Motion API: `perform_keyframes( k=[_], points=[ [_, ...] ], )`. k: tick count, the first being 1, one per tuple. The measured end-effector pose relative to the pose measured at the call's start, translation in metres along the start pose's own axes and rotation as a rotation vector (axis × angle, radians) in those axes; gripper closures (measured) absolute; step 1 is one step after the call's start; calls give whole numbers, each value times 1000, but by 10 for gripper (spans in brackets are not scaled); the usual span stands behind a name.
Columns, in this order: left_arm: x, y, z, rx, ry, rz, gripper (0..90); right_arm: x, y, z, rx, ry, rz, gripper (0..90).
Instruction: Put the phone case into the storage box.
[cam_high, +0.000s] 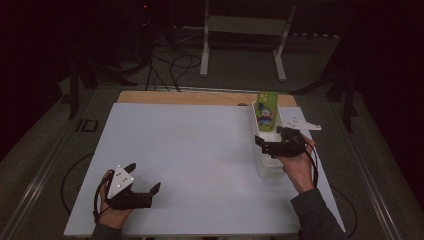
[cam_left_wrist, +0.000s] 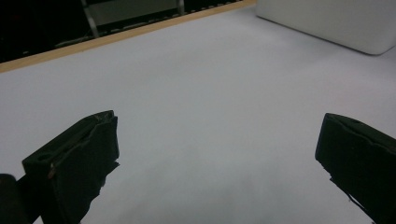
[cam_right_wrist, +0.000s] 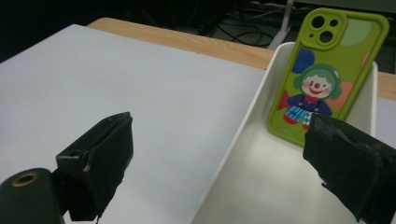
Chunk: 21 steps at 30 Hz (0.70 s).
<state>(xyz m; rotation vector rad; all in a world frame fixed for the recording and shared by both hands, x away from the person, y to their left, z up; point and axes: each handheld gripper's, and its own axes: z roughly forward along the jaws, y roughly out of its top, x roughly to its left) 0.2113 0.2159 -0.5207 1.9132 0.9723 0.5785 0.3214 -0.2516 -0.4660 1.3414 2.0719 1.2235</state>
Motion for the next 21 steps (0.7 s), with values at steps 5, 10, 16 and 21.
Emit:
perform_keyframes(
  k=[5, 10, 16, 21],
  points=[
    [0, 0, 1, 1, -1, 1, 0, 7, -11, -8, -20, 21, -14, 83],
    [0, 0, 1, 3, -3, 0, 0, 15, -21, -16, -41, 41, -36, 82],
    [0, 0, 1, 4, -3, 0, 0, 25, -35, -24, -63, 40, -80, 80],
    [0, -1, 2, 4, -4, -2, 0, 34, -43, -31, -92, 44, -104, 81]
  ],
)
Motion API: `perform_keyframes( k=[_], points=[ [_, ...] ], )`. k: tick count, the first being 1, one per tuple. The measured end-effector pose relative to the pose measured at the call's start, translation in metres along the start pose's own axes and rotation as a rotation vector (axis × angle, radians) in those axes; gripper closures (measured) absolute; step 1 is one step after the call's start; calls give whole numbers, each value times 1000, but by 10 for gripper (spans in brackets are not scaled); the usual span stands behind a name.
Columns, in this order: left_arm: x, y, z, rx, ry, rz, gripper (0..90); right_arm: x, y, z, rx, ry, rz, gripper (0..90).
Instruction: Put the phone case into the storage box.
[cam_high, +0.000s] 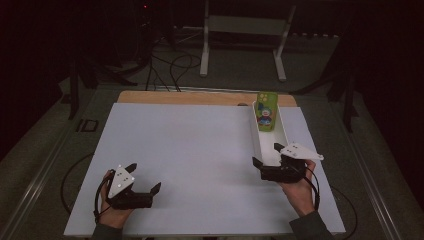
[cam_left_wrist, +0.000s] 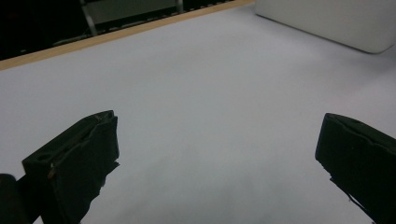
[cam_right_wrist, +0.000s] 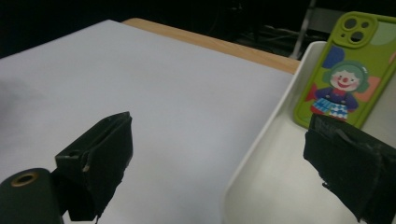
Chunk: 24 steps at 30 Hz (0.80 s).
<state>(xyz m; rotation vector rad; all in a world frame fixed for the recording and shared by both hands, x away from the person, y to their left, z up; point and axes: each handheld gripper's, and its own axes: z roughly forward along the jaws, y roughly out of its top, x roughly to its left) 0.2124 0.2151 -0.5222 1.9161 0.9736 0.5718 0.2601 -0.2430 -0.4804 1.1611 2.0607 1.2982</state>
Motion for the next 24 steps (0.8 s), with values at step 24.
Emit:
perform_keyframes(
  k=[24],
  points=[
    [1, -6, -4, -27, -31, 4, 0, 15, -53, -25, -97, 55, -56, 82]
  ],
)
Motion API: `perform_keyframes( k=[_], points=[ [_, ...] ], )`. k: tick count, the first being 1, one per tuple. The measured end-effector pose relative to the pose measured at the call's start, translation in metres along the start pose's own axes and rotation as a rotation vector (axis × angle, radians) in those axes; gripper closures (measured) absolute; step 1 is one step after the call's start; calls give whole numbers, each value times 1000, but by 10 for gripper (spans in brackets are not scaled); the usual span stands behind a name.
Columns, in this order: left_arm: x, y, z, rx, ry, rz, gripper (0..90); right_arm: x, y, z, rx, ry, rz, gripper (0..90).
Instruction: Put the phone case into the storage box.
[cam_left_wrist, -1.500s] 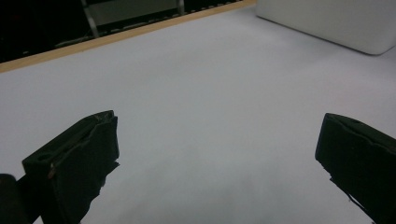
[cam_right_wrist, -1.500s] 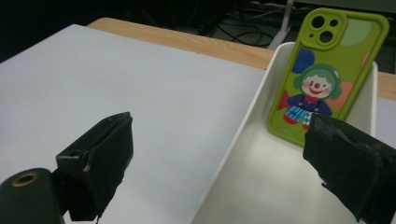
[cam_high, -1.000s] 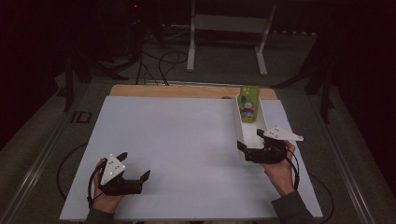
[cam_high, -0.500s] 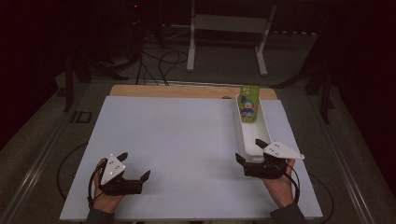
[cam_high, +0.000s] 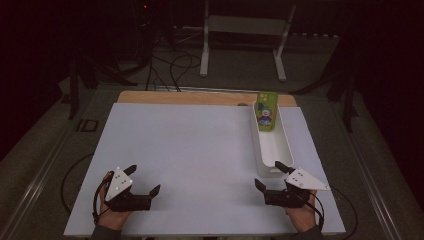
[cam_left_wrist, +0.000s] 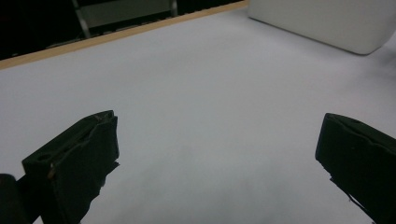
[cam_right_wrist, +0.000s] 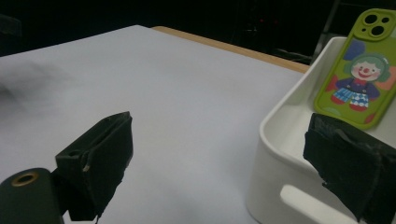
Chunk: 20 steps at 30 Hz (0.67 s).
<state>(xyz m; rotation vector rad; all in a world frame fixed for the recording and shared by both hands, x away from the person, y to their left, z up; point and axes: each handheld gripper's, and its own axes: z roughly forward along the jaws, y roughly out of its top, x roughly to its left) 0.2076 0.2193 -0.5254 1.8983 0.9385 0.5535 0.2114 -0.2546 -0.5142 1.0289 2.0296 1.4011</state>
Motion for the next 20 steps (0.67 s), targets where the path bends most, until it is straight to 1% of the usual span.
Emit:
perform_keyframes(
  k=[1, 4, 5, 9, 14, 20],
  points=[
    [0, 0, -1, -3, -3, -1, 0, 0, -1, -1, -4, -3, 0, 82],
    [0, -1, -3, -12, -7, -1, 0, -1, -5, -5, -14, -3, 21, 82],
    [0, -1, -3, -14, -9, -1, 0, -2, -7, -6, -17, -5, 16, 83],
    [1, -2, -5, -16, -5, -2, 0, -2, -11, -8, -18, -10, 27, 84],
    [2, -1, -5, -23, -4, -6, 0, -2, -21, -10, 0, -15, 41, 85],
    [2, -1, -4, -19, 1, -7, 0, -1, -26, -7, 22, -12, 28, 85]
  ],
)
